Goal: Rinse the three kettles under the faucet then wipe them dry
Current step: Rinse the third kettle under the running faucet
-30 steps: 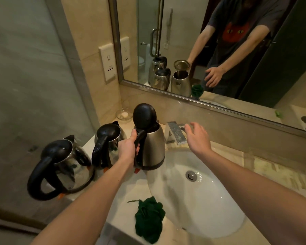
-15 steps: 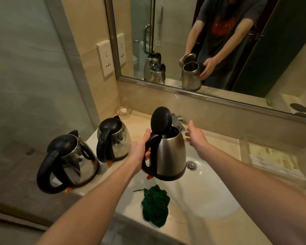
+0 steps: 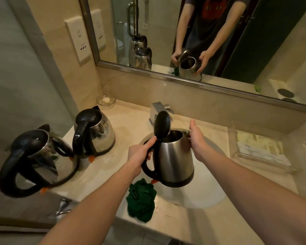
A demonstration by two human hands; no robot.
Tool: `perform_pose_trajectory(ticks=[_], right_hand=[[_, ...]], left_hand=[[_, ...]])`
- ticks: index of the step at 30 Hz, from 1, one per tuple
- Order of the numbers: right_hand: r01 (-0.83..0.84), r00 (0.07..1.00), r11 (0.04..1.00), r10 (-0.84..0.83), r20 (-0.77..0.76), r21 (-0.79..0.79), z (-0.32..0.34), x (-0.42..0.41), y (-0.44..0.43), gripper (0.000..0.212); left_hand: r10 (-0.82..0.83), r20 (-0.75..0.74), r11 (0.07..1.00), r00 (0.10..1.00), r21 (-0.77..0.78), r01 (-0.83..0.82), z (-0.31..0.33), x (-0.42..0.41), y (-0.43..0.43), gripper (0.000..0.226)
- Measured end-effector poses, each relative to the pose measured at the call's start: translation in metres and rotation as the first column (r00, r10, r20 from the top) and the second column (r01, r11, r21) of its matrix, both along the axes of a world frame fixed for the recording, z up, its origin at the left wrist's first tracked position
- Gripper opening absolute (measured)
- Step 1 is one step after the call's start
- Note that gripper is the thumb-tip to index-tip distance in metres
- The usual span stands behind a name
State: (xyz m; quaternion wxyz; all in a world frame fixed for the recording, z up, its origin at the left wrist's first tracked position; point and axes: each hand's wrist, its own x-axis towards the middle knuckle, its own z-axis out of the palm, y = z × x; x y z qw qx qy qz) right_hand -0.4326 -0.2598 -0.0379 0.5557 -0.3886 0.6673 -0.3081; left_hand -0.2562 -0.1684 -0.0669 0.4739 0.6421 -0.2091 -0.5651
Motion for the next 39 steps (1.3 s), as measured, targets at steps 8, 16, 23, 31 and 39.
perform_pose_trajectory(ticks=[8, 16, 23, 31, 39], right_hand=[[-0.085, 0.996, 0.995, 0.085, 0.010, 0.060, -0.031, 0.005, -0.026, 0.064], [-0.200, 0.980, 0.978, 0.201, -0.005, 0.062, -0.051, 0.022, -0.072, 0.059], [-0.225, 0.974, 0.974, 0.225, -0.005, 0.005, -0.062, 0.031, -0.103, 0.061], [-0.229, 0.973, 0.973, 0.229, -0.016, 0.012, -0.068, 0.036, -0.120, 0.065], [-0.230, 0.973, 0.972, 0.230, -0.013, -0.044, -0.073, 0.031, -0.125, 0.056]], left_hand=[[0.121, 0.099, 0.990, 0.988, 0.060, -0.128, -0.036, 0.001, -0.022, 0.051], [0.166, 0.113, 0.974, 0.980, 0.135, -0.180, -0.057, 0.007, -0.050, 0.047], [0.190, 0.107, 0.974, 0.976, 0.107, -0.202, -0.059, 0.012, -0.076, 0.048], [0.202, 0.110, 0.971, 0.973, 0.108, -0.214, -0.066, 0.016, -0.092, 0.053], [0.198, 0.092, 0.973, 0.976, 0.105, -0.207, -0.072, 0.012, -0.097, 0.049]])
